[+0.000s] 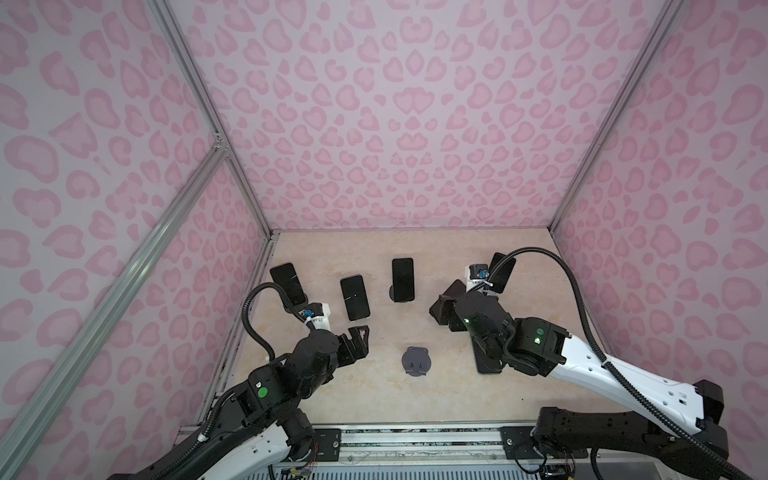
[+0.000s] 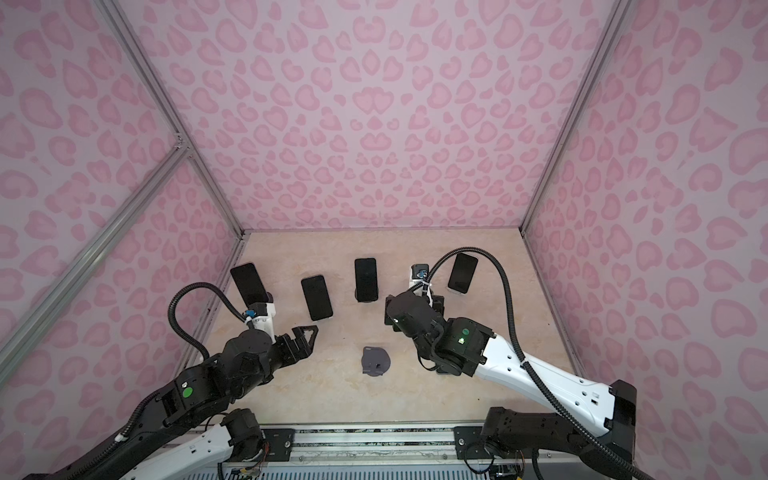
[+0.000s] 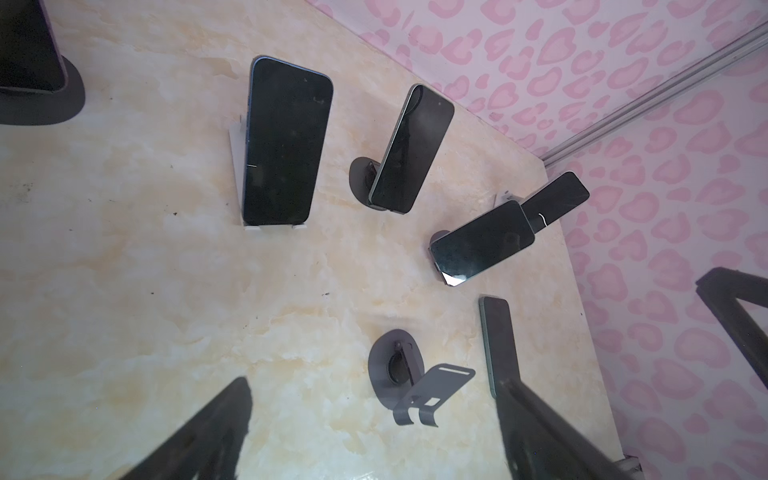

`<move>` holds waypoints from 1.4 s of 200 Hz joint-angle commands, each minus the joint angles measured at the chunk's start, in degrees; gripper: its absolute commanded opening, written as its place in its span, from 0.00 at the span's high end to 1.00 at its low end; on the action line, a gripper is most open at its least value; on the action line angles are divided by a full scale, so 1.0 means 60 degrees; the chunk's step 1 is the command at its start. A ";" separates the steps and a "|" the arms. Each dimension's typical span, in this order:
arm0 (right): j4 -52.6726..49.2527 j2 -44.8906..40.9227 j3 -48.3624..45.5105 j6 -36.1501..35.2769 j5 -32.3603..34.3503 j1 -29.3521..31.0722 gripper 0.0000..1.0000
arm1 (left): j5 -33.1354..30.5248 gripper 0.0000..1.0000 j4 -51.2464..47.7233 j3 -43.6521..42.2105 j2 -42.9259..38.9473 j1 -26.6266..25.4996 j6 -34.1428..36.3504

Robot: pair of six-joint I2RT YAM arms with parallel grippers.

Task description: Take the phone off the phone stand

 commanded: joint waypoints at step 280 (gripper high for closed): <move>-0.2741 0.5608 0.1530 0.6514 0.0380 0.2761 0.01 | -0.0546 0.05 0.0965 -0.0872 0.0413 0.0020 -0.0006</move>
